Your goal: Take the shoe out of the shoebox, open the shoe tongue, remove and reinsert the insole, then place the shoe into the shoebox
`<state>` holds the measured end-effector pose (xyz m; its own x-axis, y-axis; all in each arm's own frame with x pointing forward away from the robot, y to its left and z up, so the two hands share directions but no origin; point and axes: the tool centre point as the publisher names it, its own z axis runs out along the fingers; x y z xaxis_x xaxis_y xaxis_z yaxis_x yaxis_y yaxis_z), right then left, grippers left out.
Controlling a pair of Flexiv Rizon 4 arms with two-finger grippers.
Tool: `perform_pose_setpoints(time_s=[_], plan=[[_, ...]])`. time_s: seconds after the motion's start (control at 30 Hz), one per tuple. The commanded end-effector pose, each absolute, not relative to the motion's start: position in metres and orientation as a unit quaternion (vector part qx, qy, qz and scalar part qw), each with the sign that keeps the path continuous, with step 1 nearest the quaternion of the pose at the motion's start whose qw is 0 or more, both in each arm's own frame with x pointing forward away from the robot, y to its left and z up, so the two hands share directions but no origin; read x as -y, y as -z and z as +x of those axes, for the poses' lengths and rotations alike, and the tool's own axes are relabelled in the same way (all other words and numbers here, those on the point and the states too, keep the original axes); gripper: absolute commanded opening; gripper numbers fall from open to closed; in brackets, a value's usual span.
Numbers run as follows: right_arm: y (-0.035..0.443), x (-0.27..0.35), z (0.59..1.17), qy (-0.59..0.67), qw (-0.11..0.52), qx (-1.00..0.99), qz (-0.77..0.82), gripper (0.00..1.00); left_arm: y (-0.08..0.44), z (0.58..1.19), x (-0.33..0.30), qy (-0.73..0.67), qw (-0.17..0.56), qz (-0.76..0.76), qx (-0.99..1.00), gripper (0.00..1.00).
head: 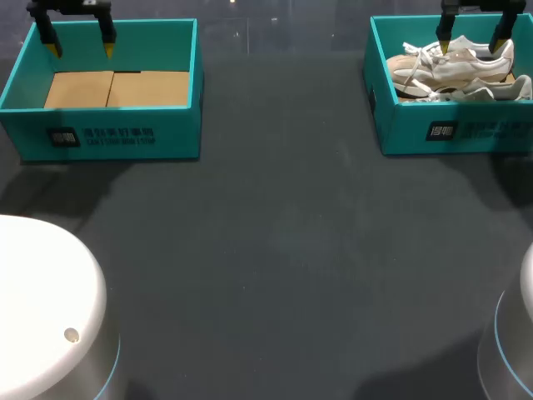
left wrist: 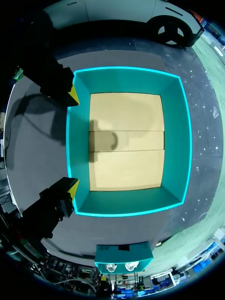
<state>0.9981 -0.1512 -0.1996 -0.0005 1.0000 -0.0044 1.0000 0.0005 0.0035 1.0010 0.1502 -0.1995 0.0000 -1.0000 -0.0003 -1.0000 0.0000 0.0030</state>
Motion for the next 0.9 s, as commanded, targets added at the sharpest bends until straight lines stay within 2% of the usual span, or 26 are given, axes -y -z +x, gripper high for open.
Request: perform_pose_setpoints(time_s=[0.03, 0.5, 0.9], plan=[[0.199, 0.151, 0.999, 0.001, 0.003, -0.707, 0.707, 1.0, 0.2, 1.001, -0.15, 0.001, 0.001, 0.707, 0.707, 1.0], [0.2, 0.155, 0.998, 0.006, 0.007, -0.706, 0.708, 1.0, 0.2, 1.001, -0.15, 0.001, 0.001, 0.707, 0.707, 1.0], [0.208, 0.205, 0.996, 0.023, 0.037, -0.706, 0.707, 1.0, 0.2, 1.001, -0.15, 0.001, 0.001, 0.707, 0.707, 1.0]])
